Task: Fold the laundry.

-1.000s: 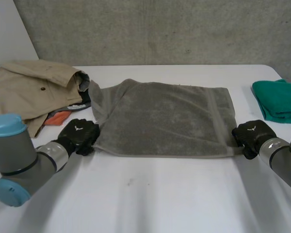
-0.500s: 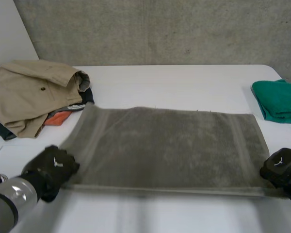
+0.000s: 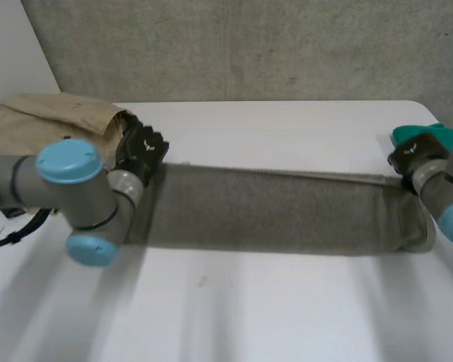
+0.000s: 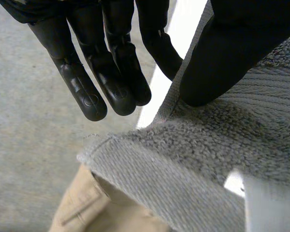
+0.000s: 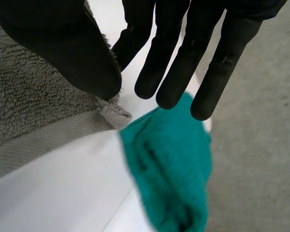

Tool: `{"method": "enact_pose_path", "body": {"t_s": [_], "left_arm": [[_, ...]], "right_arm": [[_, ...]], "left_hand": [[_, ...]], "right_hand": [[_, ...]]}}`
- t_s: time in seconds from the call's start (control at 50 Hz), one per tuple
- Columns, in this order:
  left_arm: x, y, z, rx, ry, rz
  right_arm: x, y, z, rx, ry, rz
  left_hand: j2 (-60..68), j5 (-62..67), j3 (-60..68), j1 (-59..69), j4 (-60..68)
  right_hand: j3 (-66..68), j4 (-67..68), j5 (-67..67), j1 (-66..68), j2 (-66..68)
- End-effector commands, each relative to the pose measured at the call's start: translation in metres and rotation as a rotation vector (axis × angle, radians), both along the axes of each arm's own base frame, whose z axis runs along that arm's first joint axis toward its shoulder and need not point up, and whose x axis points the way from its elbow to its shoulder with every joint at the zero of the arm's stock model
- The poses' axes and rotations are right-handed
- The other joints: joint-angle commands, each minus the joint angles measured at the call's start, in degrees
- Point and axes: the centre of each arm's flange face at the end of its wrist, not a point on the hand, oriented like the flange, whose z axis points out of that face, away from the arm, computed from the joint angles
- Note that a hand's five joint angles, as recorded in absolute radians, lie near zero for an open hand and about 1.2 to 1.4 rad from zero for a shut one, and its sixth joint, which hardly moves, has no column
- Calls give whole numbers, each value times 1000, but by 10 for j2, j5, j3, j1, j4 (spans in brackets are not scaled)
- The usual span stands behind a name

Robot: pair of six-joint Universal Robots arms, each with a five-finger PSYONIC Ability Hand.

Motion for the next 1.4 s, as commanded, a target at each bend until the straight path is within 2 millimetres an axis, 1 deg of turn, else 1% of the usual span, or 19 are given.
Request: {"method": "enact_pose_path", "body": {"t_s": [0.02, 0.04, 0.06, 0.08, 0.12, 0.14, 0.2, 0.32, 0.48, 0.58, 0.66, 0.82, 0.86, 0.9, 1.04, 1.2, 1.24, 1.3, 1.4], "left_arm": [[-16, -33, -11, -54, 23, 31], [-17, -35, -14, -54, 25, 32], [-21, -36, -18, -54, 25, 26], [-24, -35, -20, -54, 27, 20], [-30, -33, -17, -69, 38, 5], [-35, -30, -14, -73, 46, -5], [-41, -25, -11, -68, 72, -17], [-40, -5, 37, -63, 212, -39], [-19, 33, 67, 1, 299, -45], [-4, 56, 60, 71, 321, -41], [4, 66, 50, 116, 327, -28], [8, 71, 36, 137, 323, -21], [8, 71, 35, 136, 326, -21], [8, 72, 35, 139, 326, -22], [10, 77, 45, 120, 336, -26], [15, 84, 61, 86, 358, -32], [16, 86, 62, 88, 365, -32], [17, 89, 63, 95, 374, -31], [23, 89, 65, 98, 393, -18]], "right_arm": [[17, -42, -10, -86, -10, 17], [19, -50, -18, -88, -6, 13], [21, -53, -21, -93, -5, 12], [24, -56, -21, -105, -6, 14], [34, -61, -12, -148, -28, 29], [37, -62, -5, -171, -42, 33], [38, -63, 24, -228, -131, 17], [32, -43, 67, -251, -308, -16], [10, 19, 55, 10, -379, -22], [-24, 53, 10, 264, -402, -59], [-32, 65, -17, 337, -434, -50], [-44, 53, -43, 258, -433, -58], [-46, 49, -49, 248, -433, -60], [-53, 40, -52, 206, -429, -85], [-94, 25, -29, -2, -327, -271], [-136, 11, -2, -97, 25, -288], [-131, 8, 0, -106, 64, -259], [-89, 8, 10, -170, 50, -111], [28, 39, 24, -300, -45, 348]], "left_hand": [[112, 140, 116, 133, 112], [112, 140, 116, 133, 112], [-469, -441, -465, -448, -469], [-588, -560, -584, -567, -588], [-426, -398, -422, -406, -426], [-588, -560, -584, -567, -588], [-588, -560, -584, -567, -588], [-588, -560, -584, -567, -588], [-588, -560, -584, -567, -588], [-588, -560, -584, -567, -588], [-588, -560, -584, -567, -588], [-588, -560, -584, -567, -588], [-588, -560, -584, -567, -588], [-588, -560, -584, -567, -588], [-588, -560, -584, -567, -588], [-588, -560, -584, -567, -588], [-588, -560, -584, -567, -588], [-588, -560, -584, -567, -588], [-588, -560, -584, -567, -588]], "right_hand": [[-10, -11, -13, 30, -3], [-585, -585, -587, -544, -577], [-585, -585, -587, -544, -577], [-585, -585, -587, -544, -577], [-585, -585, -587, -544, -577], [-585, -585, -587, -544, -577], [-585, -585, -587, -544, -577], [-585, -585, -587, -544, -577], [-585, -585, -587, -544, -577], [-564, -565, -566, -523, -556], [-491, -492, -493, -450, -483], [-392, -393, -394, -351, -384], [-237, -237, -239, -196, -229], [114, 113, 112, 155, 122], [115, 115, 113, 156, 123], [115, 115, 113, 156, 123], [115, 115, 113, 156, 123], [115, 115, 113, 156, 123], [115, 115, 113, 156, 123]]}}
